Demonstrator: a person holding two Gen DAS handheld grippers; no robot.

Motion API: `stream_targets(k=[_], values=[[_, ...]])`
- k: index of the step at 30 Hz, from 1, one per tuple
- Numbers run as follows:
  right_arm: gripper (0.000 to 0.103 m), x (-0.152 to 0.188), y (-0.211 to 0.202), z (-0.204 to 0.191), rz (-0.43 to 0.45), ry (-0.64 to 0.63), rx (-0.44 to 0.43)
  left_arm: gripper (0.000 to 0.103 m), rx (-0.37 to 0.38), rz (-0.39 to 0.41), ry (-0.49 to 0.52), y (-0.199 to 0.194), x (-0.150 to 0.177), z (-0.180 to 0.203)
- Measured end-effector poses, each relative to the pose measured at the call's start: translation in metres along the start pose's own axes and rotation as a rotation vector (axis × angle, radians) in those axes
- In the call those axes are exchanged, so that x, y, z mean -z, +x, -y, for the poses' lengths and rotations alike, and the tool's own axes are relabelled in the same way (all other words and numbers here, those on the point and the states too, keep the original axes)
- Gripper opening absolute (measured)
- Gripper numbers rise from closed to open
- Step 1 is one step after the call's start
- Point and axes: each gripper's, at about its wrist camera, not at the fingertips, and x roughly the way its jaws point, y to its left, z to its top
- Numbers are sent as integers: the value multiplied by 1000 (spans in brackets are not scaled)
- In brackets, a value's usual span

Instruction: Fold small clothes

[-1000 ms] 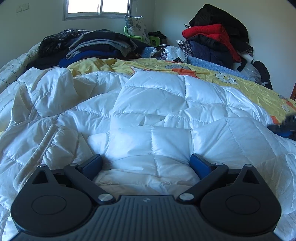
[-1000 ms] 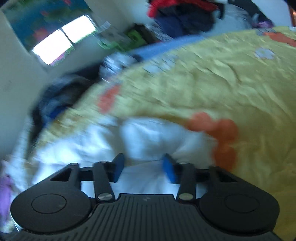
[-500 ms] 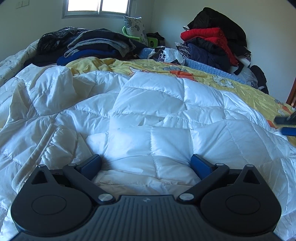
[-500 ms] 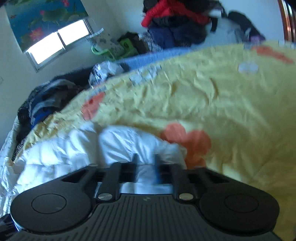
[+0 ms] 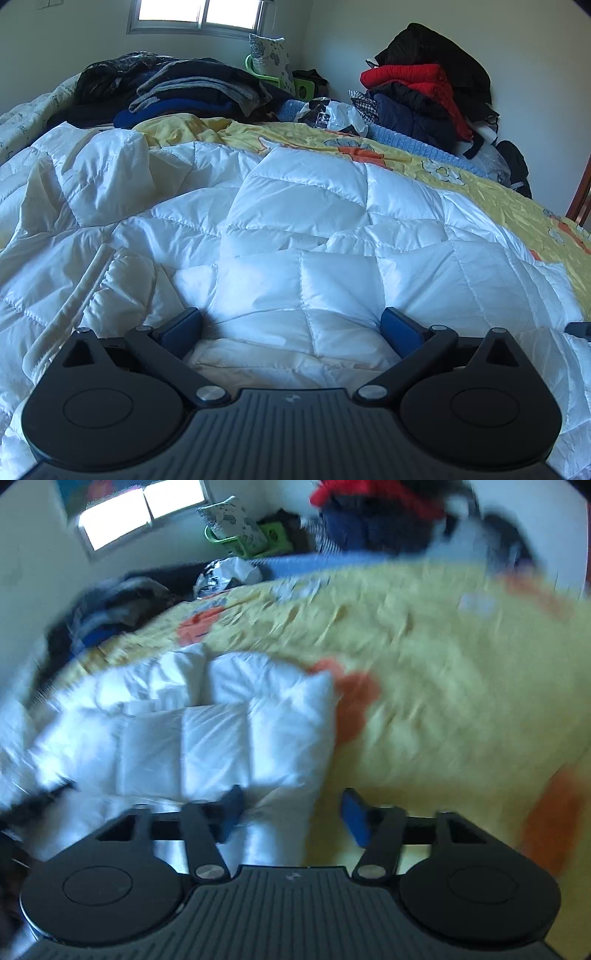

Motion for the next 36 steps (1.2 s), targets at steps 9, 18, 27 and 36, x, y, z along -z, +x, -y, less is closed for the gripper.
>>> stream_targets(k=[9,18,27,36], values=[[13,3,-5,14,21,-27,43,103,47,13,13,-2,2,5],[32,-6,-31,0,191,27,88,103,39,5,22,-1,2,5],[49,-21,30,-77,75,-228,152,103,45,8,14,-1,2,4],[49,14,37,-60,189,-243,123,103,42,8,17,-1,2,3]])
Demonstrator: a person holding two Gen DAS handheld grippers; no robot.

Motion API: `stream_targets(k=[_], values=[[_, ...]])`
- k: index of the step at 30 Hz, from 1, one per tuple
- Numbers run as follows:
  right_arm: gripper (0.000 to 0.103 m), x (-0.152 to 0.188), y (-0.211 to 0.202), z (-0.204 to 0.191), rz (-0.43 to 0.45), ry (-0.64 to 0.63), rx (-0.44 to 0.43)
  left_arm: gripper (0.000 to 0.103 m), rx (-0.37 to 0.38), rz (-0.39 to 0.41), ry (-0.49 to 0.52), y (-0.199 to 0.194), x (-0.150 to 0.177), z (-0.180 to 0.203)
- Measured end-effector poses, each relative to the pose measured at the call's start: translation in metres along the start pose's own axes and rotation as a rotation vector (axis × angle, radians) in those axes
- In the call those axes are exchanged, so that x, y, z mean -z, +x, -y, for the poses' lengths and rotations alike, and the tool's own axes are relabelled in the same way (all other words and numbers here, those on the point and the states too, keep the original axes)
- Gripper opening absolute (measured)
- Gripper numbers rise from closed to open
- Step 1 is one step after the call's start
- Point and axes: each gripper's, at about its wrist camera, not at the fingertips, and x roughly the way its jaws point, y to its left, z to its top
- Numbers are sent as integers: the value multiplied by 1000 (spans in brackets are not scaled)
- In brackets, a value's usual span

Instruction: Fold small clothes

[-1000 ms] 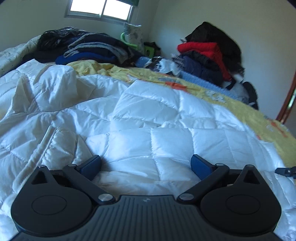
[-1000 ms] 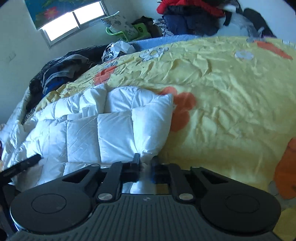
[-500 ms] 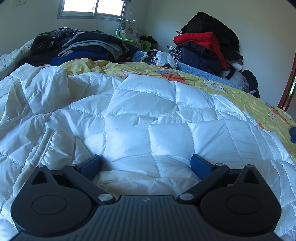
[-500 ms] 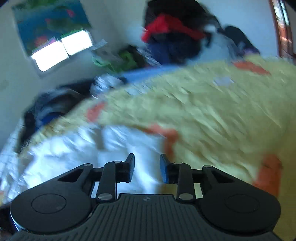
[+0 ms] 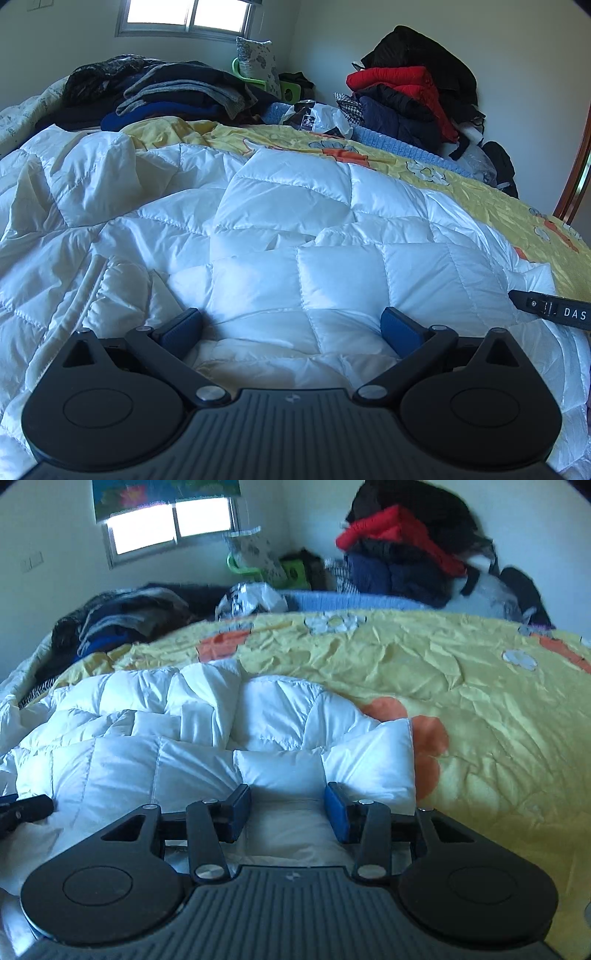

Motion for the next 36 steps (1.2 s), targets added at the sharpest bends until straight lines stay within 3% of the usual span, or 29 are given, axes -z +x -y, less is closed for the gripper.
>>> stream_targets(k=[5,8,9,11,14,16,18,20,22,26,31,34,35,36], values=[[51,-1,-1,3,10,16,0,103,39,-5,-33,-18,-7,-13],[53,-1,0,3,10,22,-12,103,134,72,-171,-58,-24,-58],[54,-1,0,4,10,23,-15,103,130,118,-225,-69,-31,-78],[56,-1,0,3,11,27,-22,103,50,186,-335,-83,-48,-125],[57,-1,0,4,11,31,-29,103,-102,210,-592,-78,-66,-212],[58,-1,0,3,11,27,-27,103,-144,196,-832,-63,-65,-271],[59,-1,1,2,11,26,-28,103,-48,96,-1041,-35,-59,-322],[59,-1,1,2,11,29,-31,103,42,64,-1191,-18,-49,-350],[60,-1,1,3,12,31,-34,103,120,66,-1218,-8,-45,-359],[61,-1,0,3,13,37,-39,103,241,98,-1165,-3,-45,-360],[63,-1,1,2,13,40,-44,101,251,181,-1168,-9,-43,-365],[64,-1,1,2,13,41,-47,83,228,180,-1160,-3,-45,-369],[64,-1,1,2,13,42,-48,60,187,165,-1142,-2,-47,-367],[65,-1,1,2,13,43,-50,28,133,121,-1112,2,-50,-365]])
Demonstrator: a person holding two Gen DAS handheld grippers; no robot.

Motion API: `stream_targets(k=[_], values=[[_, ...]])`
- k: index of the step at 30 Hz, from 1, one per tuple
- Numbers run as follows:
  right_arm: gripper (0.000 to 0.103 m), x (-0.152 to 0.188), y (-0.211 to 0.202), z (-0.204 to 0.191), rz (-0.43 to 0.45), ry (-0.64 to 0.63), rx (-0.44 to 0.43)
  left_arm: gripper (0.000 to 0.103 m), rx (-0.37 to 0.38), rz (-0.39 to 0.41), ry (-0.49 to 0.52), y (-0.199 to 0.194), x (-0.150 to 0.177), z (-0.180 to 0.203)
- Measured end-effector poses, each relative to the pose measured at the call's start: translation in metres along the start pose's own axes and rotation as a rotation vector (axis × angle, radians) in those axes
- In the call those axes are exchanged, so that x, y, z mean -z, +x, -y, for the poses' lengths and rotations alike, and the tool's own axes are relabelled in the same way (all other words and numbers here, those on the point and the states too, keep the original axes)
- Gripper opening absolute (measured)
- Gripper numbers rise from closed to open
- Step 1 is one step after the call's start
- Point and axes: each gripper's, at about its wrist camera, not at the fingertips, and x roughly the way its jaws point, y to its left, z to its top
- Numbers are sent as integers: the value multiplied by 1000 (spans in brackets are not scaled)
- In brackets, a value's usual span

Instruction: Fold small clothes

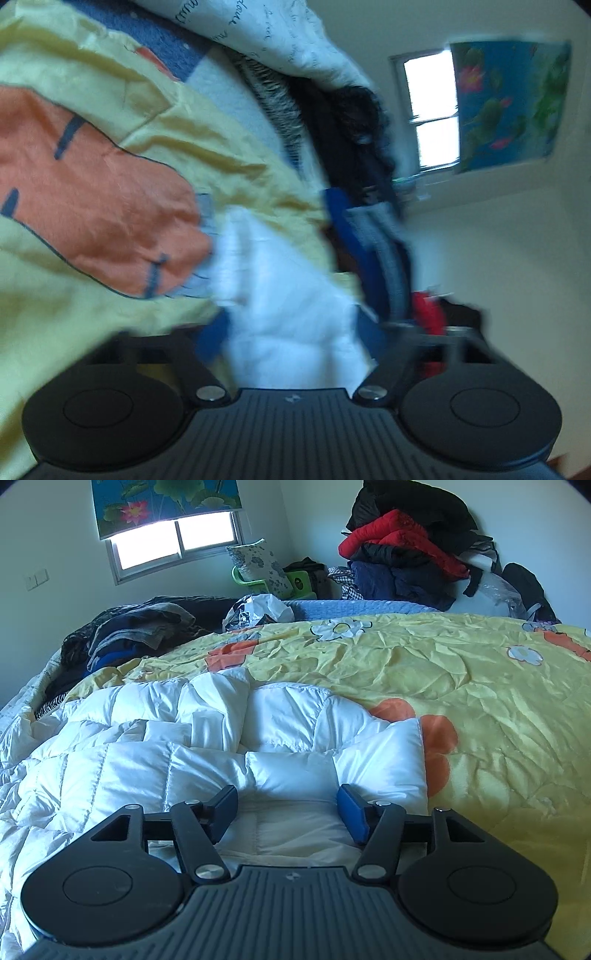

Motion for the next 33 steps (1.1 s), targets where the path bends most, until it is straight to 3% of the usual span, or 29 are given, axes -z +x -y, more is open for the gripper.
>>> stream_targets(k=[1,4,8,10,12,13,16,19,21,23,25,26,27,28,29,30,31,33], values=[[65,0,0,0,0,1,-2,20,-49,-13,25,6,2,3],[66,0,0,0,0,4,-6,13,-124,10,70,8,9,10],[66,0,0,1,0,5,-6,5,-116,75,151,-4,20,38],[66,0,0,1,1,11,-11,4,-93,129,271,-21,36,71],[66,0,0,2,2,17,-15,4,-10,203,500,-48,72,114],[66,0,0,3,2,18,-17,4,40,238,666,-63,100,137],[66,0,0,4,3,22,-21,4,205,264,1287,-99,216,173],[67,0,0,4,4,26,-25,7,328,217,1908,-119,339,145],[67,0,-1,5,5,34,-32,8,354,119,2108,-123,389,115],[67,0,-1,6,6,42,-37,10,348,25,2182,-126,415,93],[67,0,-2,7,7,46,-40,14,335,3,2207,-135,427,78],[67,0,-2,7,7,46,-41,24,339,-7,2195,-141,427,73],[68,0,-1,7,7,46,-42,46,350,-32,2180,-148,425,70],[68,0,-1,7,7,47,-42,61,362,-51,2168,-156,422,67],[68,0,-1,7,7,49,-45,87,381,-30,2153,-166,420,64],[69,0,-1,7,7,51,-48,97,409,19,2129,-175,413,61],[69,0,-1,7,7,52,-50,98,428,68,2100,-183,410,59],[70,0,-1,6,7,48,-49,98,388,109,2022,-187,396,59]])
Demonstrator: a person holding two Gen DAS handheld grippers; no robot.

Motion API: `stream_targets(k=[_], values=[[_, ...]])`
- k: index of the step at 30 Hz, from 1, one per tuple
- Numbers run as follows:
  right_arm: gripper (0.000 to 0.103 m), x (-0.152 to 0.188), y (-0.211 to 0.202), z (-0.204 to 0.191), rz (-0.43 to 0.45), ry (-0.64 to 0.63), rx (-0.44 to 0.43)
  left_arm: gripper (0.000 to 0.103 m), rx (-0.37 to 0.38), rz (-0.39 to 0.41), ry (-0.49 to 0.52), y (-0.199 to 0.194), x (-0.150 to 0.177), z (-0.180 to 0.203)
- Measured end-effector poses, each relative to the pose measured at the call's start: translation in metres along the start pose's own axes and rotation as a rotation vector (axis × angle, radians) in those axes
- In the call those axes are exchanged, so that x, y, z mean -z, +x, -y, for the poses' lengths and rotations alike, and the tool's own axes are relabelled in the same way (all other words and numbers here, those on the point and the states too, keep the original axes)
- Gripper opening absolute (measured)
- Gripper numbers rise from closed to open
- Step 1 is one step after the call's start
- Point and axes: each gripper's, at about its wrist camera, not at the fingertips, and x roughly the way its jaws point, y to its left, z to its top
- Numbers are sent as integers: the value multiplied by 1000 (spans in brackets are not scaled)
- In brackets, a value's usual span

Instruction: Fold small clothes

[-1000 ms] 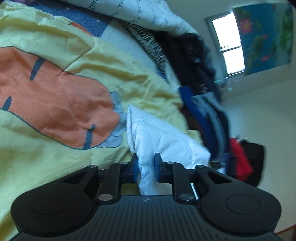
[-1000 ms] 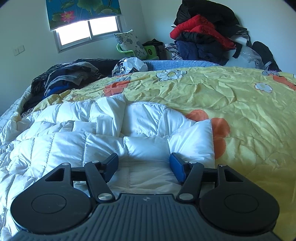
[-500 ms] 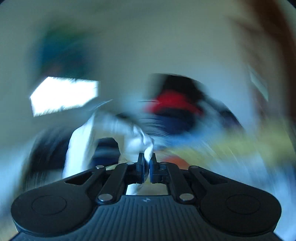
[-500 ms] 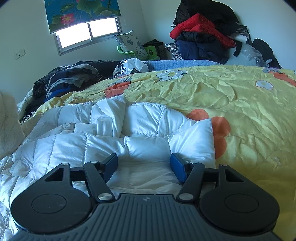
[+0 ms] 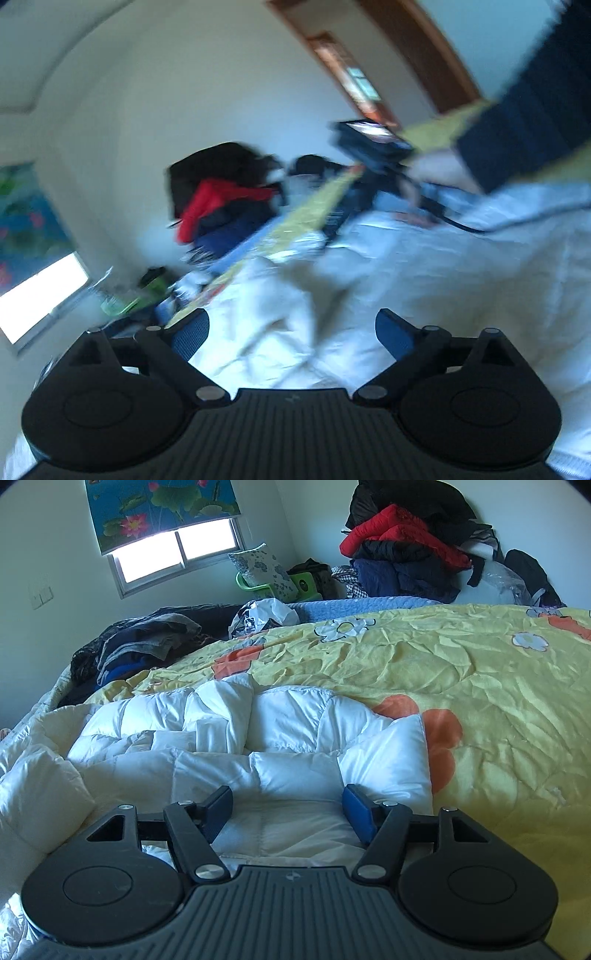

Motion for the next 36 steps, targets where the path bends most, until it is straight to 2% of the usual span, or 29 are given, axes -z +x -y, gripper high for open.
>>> stream_targets(k=[2,5,7,8,10,11,16,18,20,21,22,24,26,29,34,36], values=[[71,0,1,-2,-3,-15,7,98,-76,-19,-108,1,5,-17],[84,-4,1,-10,-28,-61,10,98,-206,-91,-264,8,18,-47],[86,-14,-6,-25,-42,-83,78,98,-243,-172,-411,14,32,-71],[86,-19,-15,-34,-16,-79,63,98,-249,-206,-495,15,42,-83],[88,-28,-38,-56,48,-68,-71,98,-284,-256,-647,15,63,-99],[90,-32,-49,-76,55,-99,-152,98,-291,-263,-688,13,72,-102],[90,-26,-89,-189,117,-474,-317,98,-288,-300,-736,12,89,-101],[88,-10,-86,-229,89,-617,-348,98,-281,-325,-740,20,88,-100],[85,10,-68,-259,27,-745,-322,98,-274,-355,-758,24,91,-103],[77,22,-56,-270,-9,-807,-293,98,-272,-358,-767,26,91,-103],[64,31,-45,-278,-40,-859,-252,98,-270,-354,-777,25,93,-104],[56,49,-23,-287,-68,-943,-145,99,-270,-343,-798,24,96,-105],[57,53,-13,-289,-65,-953,-108,99,-273,-336,-823,23,98,-108],[58,48,-8,-290,-97,-890,-105,99,-266,-325,-865,21,103,-113],[63,69,-10,-298,-99,-945,-61,99,-265,-309,-910,18,107,-117],[60,74,-7,-299,-89,-959,-53,99,-266,-305,-921,17,108,-118]])
